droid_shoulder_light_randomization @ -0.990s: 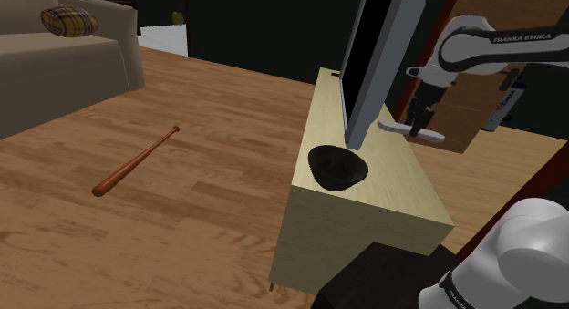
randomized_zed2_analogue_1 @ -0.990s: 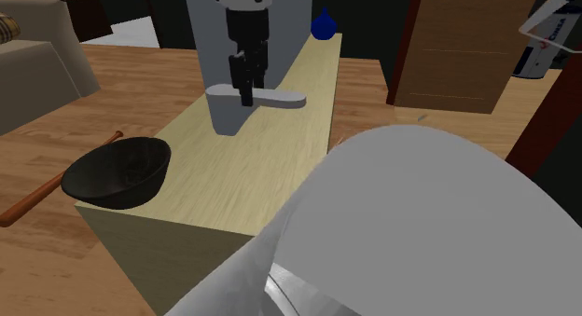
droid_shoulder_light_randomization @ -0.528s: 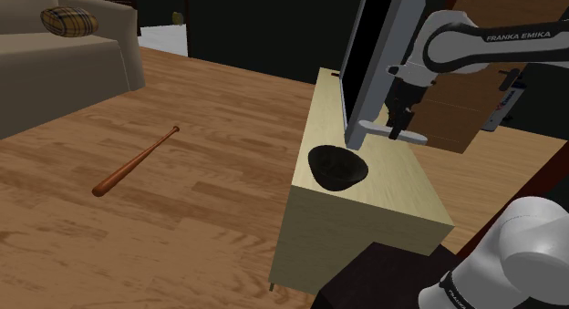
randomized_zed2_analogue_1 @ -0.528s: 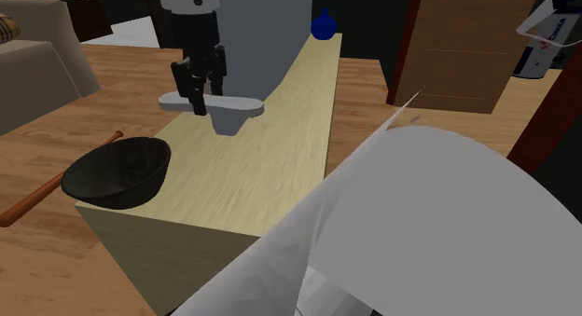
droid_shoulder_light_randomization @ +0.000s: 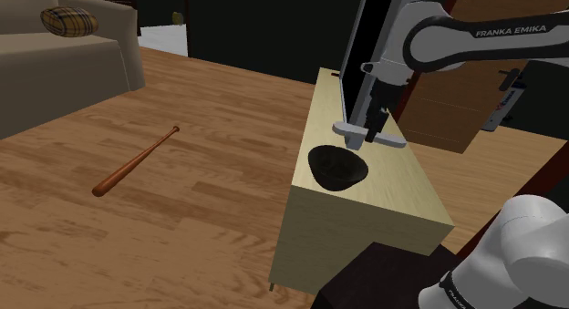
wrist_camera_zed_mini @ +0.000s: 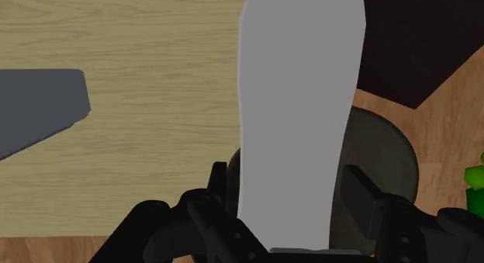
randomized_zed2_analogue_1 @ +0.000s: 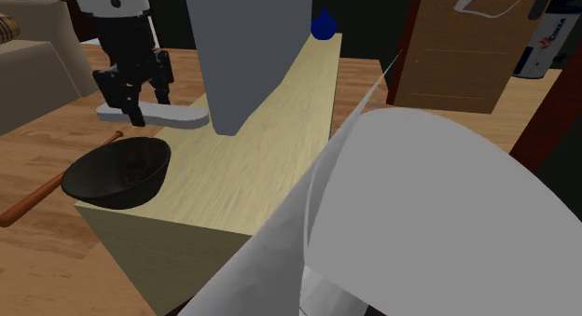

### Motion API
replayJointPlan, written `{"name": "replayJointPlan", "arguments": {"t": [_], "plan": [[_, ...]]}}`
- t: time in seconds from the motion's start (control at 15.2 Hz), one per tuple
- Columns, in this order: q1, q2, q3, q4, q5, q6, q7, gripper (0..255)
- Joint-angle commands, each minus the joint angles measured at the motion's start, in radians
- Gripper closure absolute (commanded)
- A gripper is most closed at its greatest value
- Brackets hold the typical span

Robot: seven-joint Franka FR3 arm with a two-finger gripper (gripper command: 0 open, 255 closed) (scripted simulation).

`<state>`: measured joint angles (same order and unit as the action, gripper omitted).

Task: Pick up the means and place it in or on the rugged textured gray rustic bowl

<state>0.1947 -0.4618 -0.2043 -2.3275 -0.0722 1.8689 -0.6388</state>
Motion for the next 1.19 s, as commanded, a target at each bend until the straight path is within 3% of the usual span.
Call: {"name": "replayJointPlan", "arguments": {"t": [0.0, 0.26, 1.12], "plan": [[0.022, 0.022, 0.035, 0.019, 0.020, 0.003, 0.047, 255], [0.068, 0.083, 0.104, 0.070, 0.057, 0.012, 0.142, 255], [0.067, 0.125, 0.098, -0.071, 0.058, 0.194, 0.137, 255]]}}
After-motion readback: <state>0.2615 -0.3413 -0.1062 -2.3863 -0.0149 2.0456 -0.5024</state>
